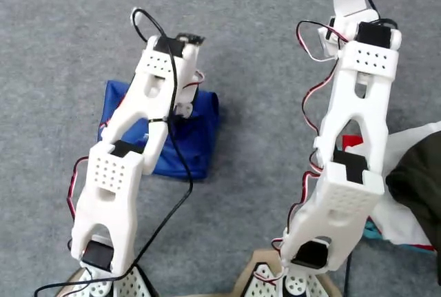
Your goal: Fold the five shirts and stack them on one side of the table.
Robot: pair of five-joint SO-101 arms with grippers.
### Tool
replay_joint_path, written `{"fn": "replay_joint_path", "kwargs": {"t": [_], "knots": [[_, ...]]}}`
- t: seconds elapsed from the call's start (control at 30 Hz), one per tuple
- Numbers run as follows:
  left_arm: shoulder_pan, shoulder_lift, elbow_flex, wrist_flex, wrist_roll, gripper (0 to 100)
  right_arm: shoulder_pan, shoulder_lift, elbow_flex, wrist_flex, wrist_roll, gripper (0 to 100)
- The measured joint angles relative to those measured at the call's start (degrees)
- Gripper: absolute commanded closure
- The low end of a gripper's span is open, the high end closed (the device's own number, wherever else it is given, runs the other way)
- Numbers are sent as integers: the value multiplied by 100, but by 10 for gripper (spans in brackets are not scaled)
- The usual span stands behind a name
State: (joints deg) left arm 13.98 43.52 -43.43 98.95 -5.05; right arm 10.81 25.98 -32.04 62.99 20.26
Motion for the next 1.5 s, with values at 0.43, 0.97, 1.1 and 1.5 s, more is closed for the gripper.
{"fn": "replay_joint_path", "kwargs": {"t": [0.43, 0.97, 1.1, 1.5], "knots": [[114, 826, -1134, -905, 809, 976, 0, 0, 0, 0, 0, 987], [325, 1090, -2286, -782, 1679, 853, 0, 0, 0, 0, 0, 987], [325, 1090, -2426, -404, 1679, 759, 0, 0, 0, 0, 0, 987], [18, 1073, -2699, 123, 1996, 757, -202, 0, 0, 0, 0, 988]]}}
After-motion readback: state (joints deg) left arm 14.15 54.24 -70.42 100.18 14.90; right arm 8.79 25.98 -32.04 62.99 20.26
